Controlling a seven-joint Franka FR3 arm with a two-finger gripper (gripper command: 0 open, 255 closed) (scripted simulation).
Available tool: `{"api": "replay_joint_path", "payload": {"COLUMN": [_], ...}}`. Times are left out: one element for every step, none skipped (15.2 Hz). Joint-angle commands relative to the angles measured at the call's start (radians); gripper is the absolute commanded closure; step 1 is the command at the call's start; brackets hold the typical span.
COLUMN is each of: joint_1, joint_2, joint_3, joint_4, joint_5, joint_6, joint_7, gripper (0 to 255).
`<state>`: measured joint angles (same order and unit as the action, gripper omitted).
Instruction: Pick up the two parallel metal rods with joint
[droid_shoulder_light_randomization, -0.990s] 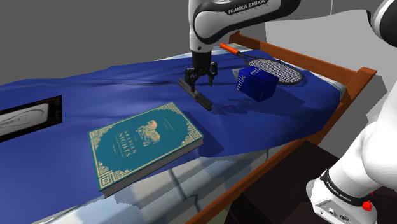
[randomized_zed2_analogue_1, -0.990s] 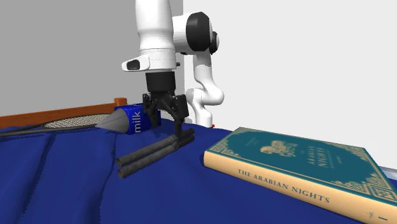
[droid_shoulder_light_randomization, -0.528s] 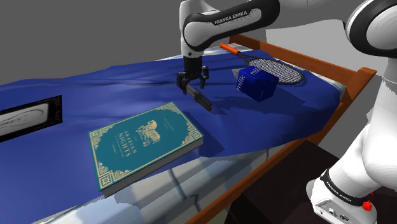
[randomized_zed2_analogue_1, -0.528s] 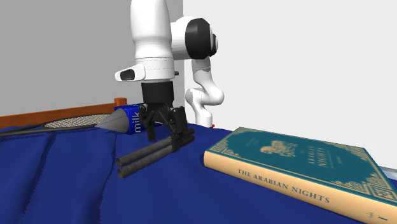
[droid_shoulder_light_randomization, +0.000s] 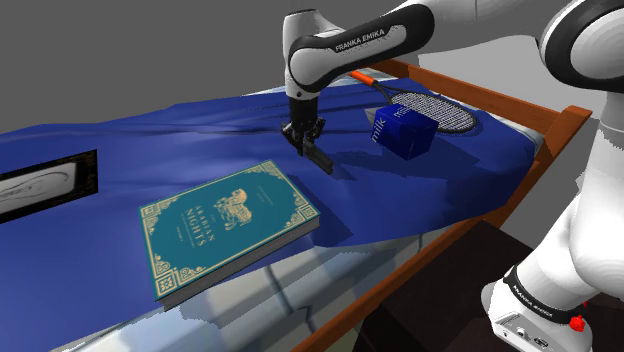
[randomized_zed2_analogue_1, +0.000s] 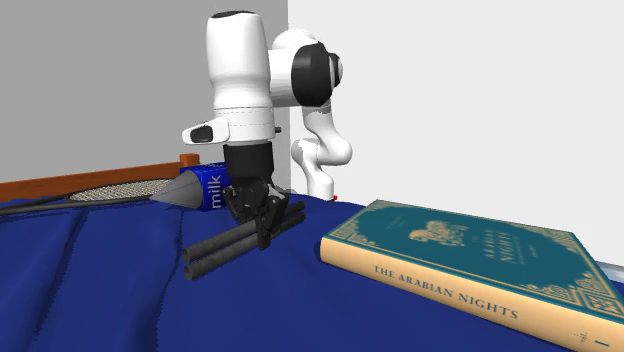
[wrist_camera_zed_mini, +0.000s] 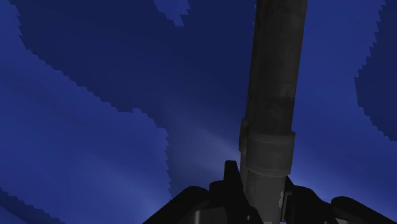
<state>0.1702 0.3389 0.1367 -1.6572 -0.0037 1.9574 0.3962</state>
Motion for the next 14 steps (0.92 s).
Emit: {"api": "replay_joint_path", "payload": {"joint_1": [0.0, 0.0, 0.001, 0.001, 0.001, 0.001, 0.001, 0.001, 0.001, 0.001, 0.001, 0.001, 0.0, 0.001], "joint_2": [0.001, 0.0, 0.001, 0.0, 0.001, 0.0, 0.002, -0.002, -0.005, -0.008, -0.011, -0.014, -0.017, -0.019], "joint_3": [0.001, 0.001, 0.001, 0.001, 0.001, 0.001, 0.001, 0.001, 0.001, 0.001, 0.001, 0.002, 0.002, 0.002], "joint_4": [-0.001, -0.001, -0.001, -0.001, 0.0, 0.0, 0.001, 0.009, 0.017, 0.027, 0.036, 0.046, 0.055, 0.065], "joint_5": [0.0, 0.0, 0.0, 0.0, 0.0, 0.0, 0.0, 0.001, 0.001, 0.001, 0.002, 0.002, 0.002, 0.003], "joint_6": [0.001, 0.0, 0.001, 0.001, 0.001, 0.0, 0.001, -0.011, -0.023, -0.035, -0.048, -0.06, -0.072, -0.085], "joint_7": [0.0, 0.0, 0.0, 0.0, 0.0, 0.0, 0.0, 0.0, 0.0, 0.0, 0.001, 0.001, 0.001, 0.001], "gripper": [255, 255, 255, 255, 255, 255, 255, 255, 255, 255, 255, 255, 255, 255]}}
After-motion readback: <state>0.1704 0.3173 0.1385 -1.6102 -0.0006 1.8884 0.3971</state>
